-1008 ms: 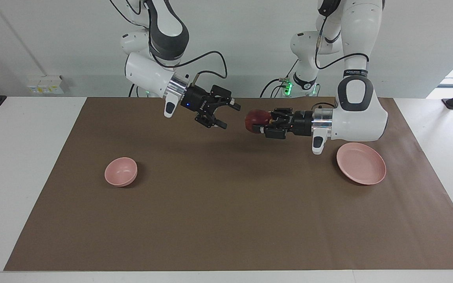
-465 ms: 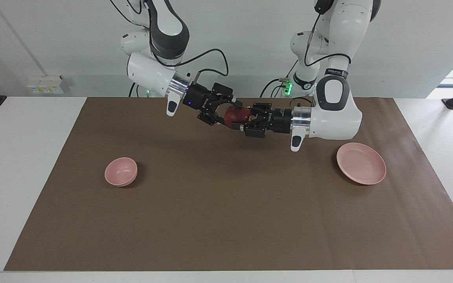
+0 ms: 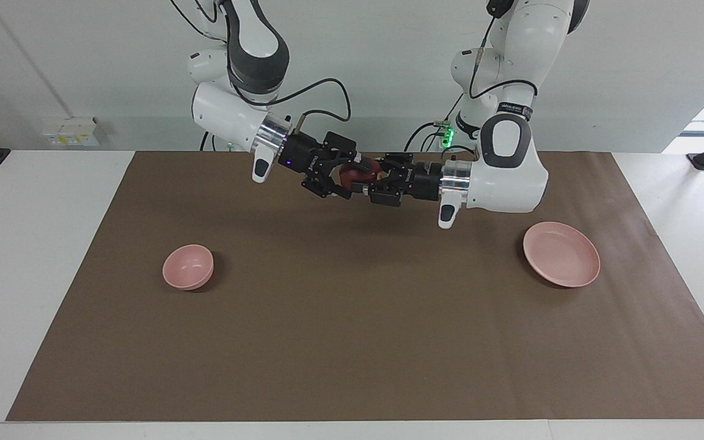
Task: Move apple from plate to bowl
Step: 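Close the right gripper on the apple held by the left gripper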
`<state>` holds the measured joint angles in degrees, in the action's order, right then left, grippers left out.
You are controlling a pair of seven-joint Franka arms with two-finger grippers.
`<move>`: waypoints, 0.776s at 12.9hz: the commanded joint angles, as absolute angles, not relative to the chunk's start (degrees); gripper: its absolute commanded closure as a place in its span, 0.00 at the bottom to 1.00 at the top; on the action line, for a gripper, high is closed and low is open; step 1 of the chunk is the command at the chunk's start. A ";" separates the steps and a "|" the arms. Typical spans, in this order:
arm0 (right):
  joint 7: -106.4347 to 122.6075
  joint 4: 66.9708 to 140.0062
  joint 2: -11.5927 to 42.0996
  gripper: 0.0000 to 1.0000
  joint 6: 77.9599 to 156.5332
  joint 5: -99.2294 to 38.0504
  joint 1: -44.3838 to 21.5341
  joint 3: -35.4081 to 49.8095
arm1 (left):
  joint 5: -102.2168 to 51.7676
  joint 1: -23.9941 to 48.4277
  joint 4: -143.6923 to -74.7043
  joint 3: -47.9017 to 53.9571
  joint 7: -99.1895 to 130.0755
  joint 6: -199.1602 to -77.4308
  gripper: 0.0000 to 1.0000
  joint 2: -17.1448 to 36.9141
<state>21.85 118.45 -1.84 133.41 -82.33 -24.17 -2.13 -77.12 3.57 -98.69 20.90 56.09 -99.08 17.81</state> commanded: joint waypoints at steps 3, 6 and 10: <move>20.92 119.00 -2.37 0.00 133.86 -83.14 -23.64 -1.85 | -79.45 4.66 -100.72 20.13 56.51 -99.75 1.00 15.64; 21.01 119.00 -2.46 0.00 133.42 -83.14 -23.64 -1.76 | -79.72 4.66 -100.72 20.04 56.25 -100.37 1.00 15.64; 20.92 119.27 -2.81 0.00 133.07 -83.14 -23.82 -1.67 | -80.16 4.57 -100.72 20.04 56.25 -101.16 1.00 15.64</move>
<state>21.85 118.45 -1.83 133.40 -82.33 -24.04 -2.12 -78.32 4.11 -98.72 20.66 56.08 -99.91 17.81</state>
